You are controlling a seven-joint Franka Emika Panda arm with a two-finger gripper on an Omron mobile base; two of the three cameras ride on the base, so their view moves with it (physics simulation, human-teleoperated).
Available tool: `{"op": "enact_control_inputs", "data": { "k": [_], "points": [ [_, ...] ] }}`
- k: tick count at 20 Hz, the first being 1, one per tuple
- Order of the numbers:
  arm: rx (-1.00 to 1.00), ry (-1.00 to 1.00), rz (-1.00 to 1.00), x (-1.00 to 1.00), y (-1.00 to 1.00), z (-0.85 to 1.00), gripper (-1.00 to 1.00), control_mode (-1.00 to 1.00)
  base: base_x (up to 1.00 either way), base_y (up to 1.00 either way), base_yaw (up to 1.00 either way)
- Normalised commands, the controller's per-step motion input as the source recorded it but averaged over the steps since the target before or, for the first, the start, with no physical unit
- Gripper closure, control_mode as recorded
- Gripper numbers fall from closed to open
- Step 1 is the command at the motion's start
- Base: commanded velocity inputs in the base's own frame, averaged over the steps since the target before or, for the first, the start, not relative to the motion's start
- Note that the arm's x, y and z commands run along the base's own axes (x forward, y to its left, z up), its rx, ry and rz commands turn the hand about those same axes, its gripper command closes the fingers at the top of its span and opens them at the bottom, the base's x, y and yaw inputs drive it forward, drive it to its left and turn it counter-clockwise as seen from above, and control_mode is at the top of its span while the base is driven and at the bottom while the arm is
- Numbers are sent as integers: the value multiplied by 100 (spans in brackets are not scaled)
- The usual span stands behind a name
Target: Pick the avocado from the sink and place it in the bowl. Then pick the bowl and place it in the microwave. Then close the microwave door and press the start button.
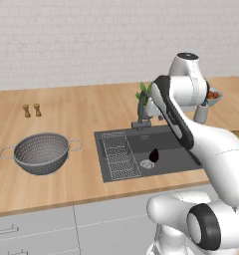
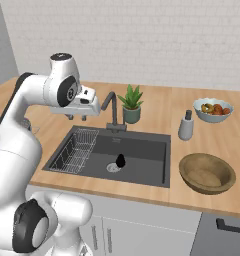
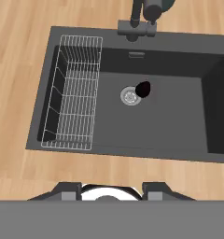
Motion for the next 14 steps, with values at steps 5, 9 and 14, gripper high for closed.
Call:
{"op": "enact_control_inputs", "data": {
  "k": [5,9,14],
  "points": [
    [0,-14,-1,-48,0,-1,-100,-100,0,0,0],
    [0,-11,-13,-24,-36,-41,-100,-100,0,0,0],
    [11,0,-13,-1,-80,-87,-100,-100,0,0,0]
  ]
}}
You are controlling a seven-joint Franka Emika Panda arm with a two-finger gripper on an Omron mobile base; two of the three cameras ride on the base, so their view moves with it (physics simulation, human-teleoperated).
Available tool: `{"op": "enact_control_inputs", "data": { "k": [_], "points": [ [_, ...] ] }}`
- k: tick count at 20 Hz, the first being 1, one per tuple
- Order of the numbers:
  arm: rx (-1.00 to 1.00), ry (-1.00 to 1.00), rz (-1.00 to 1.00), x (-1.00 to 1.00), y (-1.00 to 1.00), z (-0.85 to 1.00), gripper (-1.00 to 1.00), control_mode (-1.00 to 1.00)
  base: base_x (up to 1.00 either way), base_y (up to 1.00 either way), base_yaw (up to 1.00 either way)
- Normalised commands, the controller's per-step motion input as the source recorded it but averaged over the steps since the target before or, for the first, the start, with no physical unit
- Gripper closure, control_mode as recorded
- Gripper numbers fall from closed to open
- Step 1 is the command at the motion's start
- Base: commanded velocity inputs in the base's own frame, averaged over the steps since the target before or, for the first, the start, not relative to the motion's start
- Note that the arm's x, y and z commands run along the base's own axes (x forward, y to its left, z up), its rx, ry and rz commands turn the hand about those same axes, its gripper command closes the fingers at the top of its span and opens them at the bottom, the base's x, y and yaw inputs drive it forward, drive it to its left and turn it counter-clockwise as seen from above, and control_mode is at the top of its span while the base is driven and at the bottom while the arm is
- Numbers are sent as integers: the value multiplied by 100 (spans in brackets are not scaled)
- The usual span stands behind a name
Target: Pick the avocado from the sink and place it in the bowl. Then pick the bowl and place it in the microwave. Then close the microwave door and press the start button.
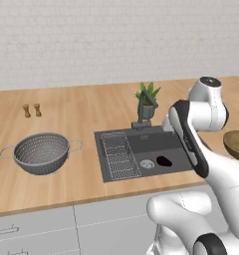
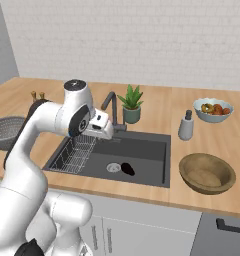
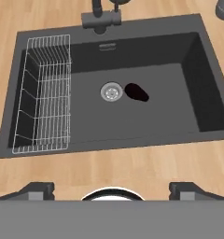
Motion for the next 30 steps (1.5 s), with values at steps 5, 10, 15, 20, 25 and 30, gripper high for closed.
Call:
{"op": "enact_control_inputs", "data": {
  "k": [5,10,15,20,25,30],
  "points": [
    [10,0,-12,16,-61,-58,-100,-100,0,0,0],
    [0,4,2,25,-24,-37,-100,-100,0,0,0],
    [0,-1,21,1,-22,-33,-100,-100,0,0,0],
    [0,0,25,24,-11,-40,-100,-100,0,0,0],
    [-4,0,12,50,3,-54,-100,-100,0,0,0],
    [-3,4,10,30,0,-48,-100,-100,0,0,0]
  ]
}}
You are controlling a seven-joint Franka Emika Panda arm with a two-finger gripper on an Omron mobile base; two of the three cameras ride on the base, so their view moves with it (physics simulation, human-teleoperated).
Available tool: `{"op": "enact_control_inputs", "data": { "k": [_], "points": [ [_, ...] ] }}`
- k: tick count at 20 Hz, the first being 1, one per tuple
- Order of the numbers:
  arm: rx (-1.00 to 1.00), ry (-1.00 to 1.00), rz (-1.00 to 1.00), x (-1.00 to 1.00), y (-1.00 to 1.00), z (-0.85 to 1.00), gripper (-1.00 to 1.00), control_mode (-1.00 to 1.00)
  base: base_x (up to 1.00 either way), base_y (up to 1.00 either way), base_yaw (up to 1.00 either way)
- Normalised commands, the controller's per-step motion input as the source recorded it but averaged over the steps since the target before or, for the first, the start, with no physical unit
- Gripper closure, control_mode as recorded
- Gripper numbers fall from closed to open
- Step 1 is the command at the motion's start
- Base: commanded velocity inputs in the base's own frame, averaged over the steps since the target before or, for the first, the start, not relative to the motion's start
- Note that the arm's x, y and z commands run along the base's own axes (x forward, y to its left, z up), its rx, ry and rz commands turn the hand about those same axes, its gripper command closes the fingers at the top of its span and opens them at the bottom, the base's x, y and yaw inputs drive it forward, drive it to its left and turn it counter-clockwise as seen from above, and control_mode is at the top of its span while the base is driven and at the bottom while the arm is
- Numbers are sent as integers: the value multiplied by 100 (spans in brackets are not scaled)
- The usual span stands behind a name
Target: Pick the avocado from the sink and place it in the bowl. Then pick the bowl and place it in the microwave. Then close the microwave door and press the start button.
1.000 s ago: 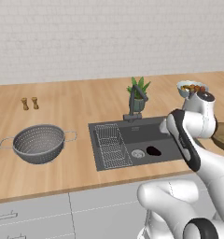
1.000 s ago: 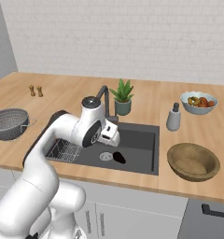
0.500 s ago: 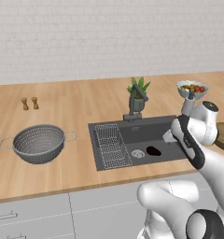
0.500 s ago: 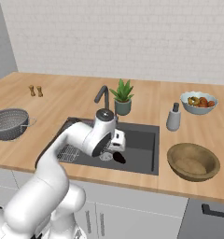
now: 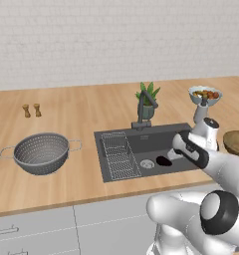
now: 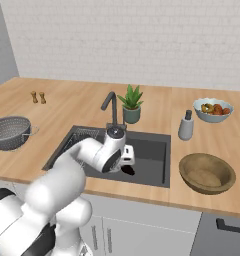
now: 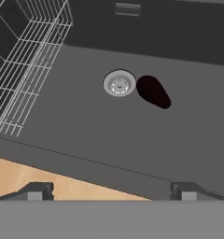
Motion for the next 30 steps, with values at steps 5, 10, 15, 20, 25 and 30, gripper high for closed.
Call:
{"op": "enact_control_inputs", "data": {
  "k": [5,10,15,20,25,30],
  "points": [
    [0,4,6,26,0,-32,-100,-100,0,0,0],
    [0,1,5,26,0,-22,-100,-100,0,0,0],
    [0,2,4,24,-1,-13,-100,-100,0,0,0],
    [0,4,4,30,0,-18,-100,-100,0,0,0],
    [0,4,3,31,0,-21,-100,-100,0,0,0],
    [0,0,3,20,0,-19,-100,-100,0,0,0]
  ]
}}
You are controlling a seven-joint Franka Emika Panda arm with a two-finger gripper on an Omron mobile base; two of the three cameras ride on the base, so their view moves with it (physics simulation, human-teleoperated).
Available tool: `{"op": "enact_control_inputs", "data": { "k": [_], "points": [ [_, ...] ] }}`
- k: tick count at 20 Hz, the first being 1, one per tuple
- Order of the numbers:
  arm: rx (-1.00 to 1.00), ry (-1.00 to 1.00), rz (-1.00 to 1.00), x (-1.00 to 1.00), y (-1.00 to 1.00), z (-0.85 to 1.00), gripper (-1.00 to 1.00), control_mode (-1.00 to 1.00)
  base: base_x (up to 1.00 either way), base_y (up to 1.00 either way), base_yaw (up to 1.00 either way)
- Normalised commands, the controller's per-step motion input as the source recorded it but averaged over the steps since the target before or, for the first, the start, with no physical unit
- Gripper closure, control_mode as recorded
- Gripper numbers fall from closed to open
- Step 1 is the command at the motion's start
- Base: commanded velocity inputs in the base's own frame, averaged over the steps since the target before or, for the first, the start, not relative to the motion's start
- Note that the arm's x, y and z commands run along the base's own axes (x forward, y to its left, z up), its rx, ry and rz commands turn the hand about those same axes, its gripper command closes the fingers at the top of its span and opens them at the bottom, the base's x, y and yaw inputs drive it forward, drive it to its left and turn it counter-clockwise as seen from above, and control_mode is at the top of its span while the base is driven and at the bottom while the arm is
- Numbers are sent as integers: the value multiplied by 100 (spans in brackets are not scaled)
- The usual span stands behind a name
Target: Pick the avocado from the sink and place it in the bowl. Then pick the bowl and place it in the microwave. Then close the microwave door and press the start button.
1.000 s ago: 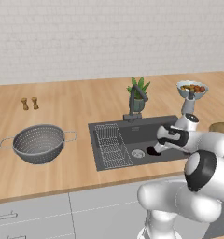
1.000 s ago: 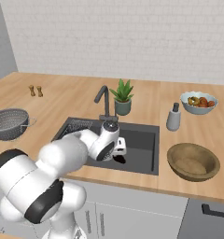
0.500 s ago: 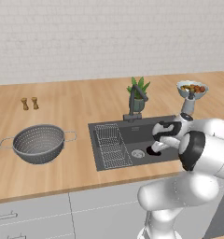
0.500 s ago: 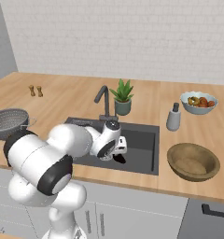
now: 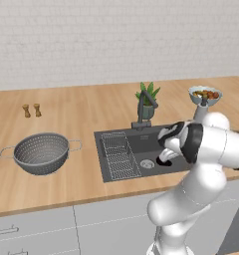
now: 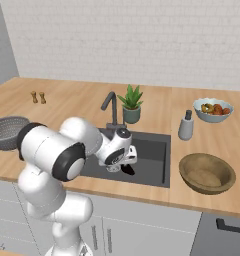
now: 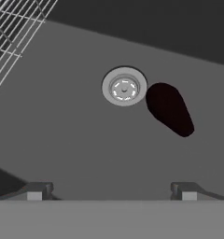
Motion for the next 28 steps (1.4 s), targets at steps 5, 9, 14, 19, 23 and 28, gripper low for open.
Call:
{"op": "enact_control_inputs", "data": {
  "k": [5,9,14,19,23,28],
  "points": [
    [0,0,2,22,-4,-20,-100,-100,0,0,0],
    [0,0,2,7,-6,-23,-100,-100,0,0,0],
    [0,0,1,16,-16,-15,-100,-100,0,0,0],
    [0,0,0,32,-11,-10,-100,-100,0,0,0],
    [0,1,0,32,-2,-18,-100,-100,0,0,0],
    [0,3,0,31,0,-24,-100,-100,0,0,0]
  ]
}}
